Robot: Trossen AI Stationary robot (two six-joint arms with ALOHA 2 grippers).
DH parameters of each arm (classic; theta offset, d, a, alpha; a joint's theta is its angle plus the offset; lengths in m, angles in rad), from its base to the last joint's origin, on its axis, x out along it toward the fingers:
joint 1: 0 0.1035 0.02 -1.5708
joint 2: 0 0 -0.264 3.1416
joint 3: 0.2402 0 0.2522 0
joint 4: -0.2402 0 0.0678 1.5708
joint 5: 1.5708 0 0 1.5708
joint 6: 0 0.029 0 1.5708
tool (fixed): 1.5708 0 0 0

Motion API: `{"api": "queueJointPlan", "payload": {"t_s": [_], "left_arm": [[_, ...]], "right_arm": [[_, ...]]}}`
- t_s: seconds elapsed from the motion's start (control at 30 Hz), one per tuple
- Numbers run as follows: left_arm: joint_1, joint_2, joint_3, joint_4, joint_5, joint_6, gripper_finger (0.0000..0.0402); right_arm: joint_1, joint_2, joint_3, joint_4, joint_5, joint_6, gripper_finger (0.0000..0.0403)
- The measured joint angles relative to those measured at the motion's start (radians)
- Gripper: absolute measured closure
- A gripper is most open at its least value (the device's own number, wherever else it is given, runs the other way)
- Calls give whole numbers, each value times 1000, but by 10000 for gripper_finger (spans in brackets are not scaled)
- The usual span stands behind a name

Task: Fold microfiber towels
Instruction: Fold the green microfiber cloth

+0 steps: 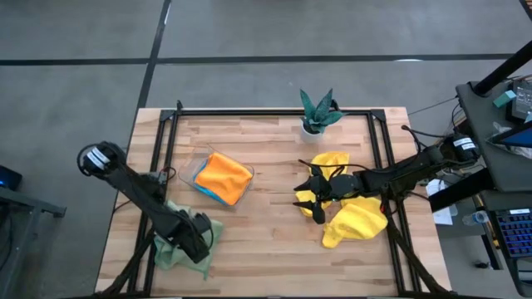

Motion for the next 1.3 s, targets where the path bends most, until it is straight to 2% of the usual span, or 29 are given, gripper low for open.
{"api": "queueJointPlan", "payload": {"t_s": [0.07,0.2,0.27,0.43,0.73,0.9,1.03,1.17,1.3], "left_arm": [[0,14,13,1,2,10,237],[0,18,45,-1,3,47,350],[0,1,64,-14,-19,49,387],[-5,-63,158,-104,-113,70,399],[-19,-221,347,-121,-550,332,400],[-18,-283,353,86,-693,622,400],[-17,-288,325,284,-720,872,400],[-17,-253,325,392,-791,1012,400],[-2,-196,325,468,-841,1131,400]], "right_arm": [[0,0,0,0,0,0,170],[0,0,0,0,0,15,170],[0,0,0,0,0,23,170],[0,0,0,-1,0,27,170],[0,0,0,-2,0,27,170],[0,0,0,-1,-6,34,170],[0,0,0,-1,-30,60,170],[6,0,0,29,-135,70,170],[35,0,0,149,-140,44,170]]}}
